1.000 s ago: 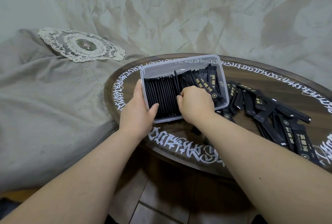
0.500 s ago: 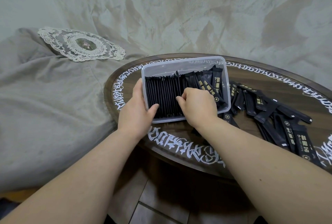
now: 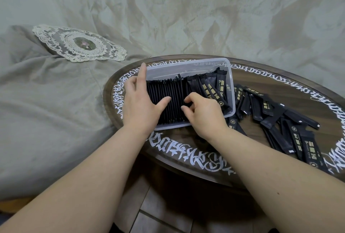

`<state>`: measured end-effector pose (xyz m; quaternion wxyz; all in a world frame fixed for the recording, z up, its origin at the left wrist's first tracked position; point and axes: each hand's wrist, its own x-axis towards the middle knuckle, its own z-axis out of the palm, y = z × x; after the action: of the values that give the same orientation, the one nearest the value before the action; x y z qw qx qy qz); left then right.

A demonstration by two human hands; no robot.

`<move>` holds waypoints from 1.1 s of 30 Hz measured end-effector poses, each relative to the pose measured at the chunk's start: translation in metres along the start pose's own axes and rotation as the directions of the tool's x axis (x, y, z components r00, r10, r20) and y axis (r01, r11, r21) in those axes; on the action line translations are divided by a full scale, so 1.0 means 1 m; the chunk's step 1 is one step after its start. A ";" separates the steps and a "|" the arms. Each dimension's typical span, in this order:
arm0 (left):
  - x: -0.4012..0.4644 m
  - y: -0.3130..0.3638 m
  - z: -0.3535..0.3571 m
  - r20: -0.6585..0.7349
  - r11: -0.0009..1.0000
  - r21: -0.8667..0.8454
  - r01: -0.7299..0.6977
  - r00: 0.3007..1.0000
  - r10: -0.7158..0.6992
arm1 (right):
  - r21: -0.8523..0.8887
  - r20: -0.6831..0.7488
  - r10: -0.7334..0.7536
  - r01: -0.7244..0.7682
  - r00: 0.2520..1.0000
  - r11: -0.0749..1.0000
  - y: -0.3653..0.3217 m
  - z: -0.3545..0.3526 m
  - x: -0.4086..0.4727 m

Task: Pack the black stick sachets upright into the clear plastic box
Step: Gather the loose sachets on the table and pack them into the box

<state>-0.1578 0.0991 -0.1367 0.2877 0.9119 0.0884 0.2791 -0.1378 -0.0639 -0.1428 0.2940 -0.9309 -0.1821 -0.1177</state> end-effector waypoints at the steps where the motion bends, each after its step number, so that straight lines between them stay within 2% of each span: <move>1: 0.001 0.001 0.001 0.006 1.000 0.010 0.018 1.000 -0.018 | 0.013 -0.005 -0.006 0.006 1.000 1.000 0.000 -0.001 -0.001; 8: 0.001 0.007 0.005 0.048 0.994 0.063 0.090 0.995 -0.093 | -0.081 0.011 -0.050 0.050 0.999 0.995 0.001 -0.001 0.002; 15: -0.002 0.005 0.005 0.032 0.993 0.115 0.030 0.999 -0.034 | -0.194 0.084 -0.115 0.130 0.990 0.972 0.000 -0.002 0.002; 16: -0.002 0.006 0.005 0.032 0.992 0.127 0.020 0.999 -0.025 | -0.190 0.056 -0.137 0.145 0.989 0.971 0.001 -0.004 0.001; 18: -0.001 0.006 0.005 0.035 0.990 0.139 0.016 0.999 -0.021 | -0.177 -0.099 -0.176 0.156 0.979 0.972 0.007 -0.012 -0.001; 20: -0.001 0.006 0.004 0.038 0.989 0.147 0.010 0.999 -0.015 | -0.171 -0.240 -0.103 0.062 0.965 0.983 0.015 -0.024 -0.002; 21: -0.002 0.006 0.003 0.039 0.988 0.154 0.000 0.999 -0.006 | -0.179 -0.247 -0.024 -0.021 0.969 0.984 0.019 -0.030 -0.003; 24: -0.003 0.008 0.003 0.050 0.987 0.161 -0.012 0.999 0.004 | -0.260 -0.134 0.219 -0.248 0.966 0.933 0.029 -0.039 -0.005; 28: -0.004 0.010 0.002 0.056 0.989 0.146 0.013 0.998 -0.021 | -0.290 -0.117 0.301 -0.323 0.946 0.901 0.026 -0.040 0.000; 33: -0.006 0.010 0.001 0.055 0.992 0.127 0.009 0.998 -0.016 | -0.348 -0.093 0.287 -0.301 0.953 0.888 0.015 -0.037 0.007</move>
<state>-0.1621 0.0883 -0.1346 0.2334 0.9352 0.1034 0.2453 -0.1297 -0.0954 -0.1187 0.1375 -0.9830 -0.0088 -0.1212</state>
